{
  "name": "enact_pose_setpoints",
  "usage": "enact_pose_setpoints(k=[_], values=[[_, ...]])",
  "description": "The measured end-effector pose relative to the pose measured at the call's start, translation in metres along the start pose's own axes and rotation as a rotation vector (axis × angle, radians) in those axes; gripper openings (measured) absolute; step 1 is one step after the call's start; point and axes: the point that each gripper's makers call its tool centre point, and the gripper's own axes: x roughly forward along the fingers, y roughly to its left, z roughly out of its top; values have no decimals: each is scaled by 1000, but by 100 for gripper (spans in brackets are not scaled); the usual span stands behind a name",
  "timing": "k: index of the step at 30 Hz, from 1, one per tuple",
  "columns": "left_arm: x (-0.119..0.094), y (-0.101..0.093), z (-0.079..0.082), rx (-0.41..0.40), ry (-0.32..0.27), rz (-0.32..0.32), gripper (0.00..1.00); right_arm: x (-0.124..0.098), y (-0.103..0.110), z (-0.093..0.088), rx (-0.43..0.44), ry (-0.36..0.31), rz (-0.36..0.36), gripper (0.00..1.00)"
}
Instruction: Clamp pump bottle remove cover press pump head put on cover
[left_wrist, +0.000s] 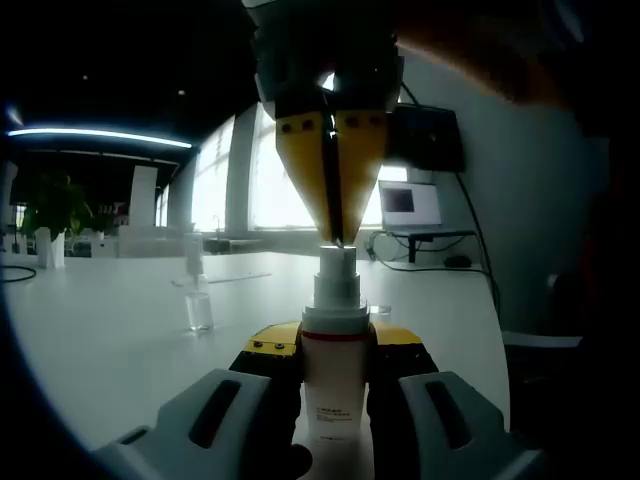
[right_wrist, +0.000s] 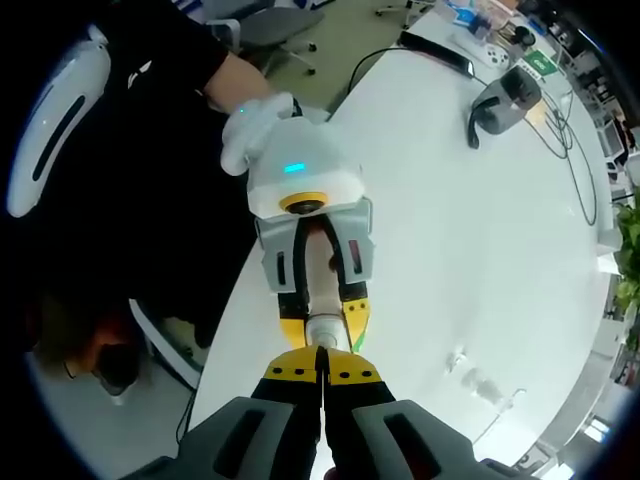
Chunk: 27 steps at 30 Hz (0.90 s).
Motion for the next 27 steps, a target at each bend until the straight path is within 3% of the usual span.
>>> enact_pose_setpoints(k=[16,21,27], values=[[0,0,0,3,0,1,15,1,0,0,22,-1,-8,0],[0,-1,0,1,1,-1,15,8,0,1,9,45,-9,0],[0,-1,0,3,1,-1,15,7,0,0,15,30,1,0]])
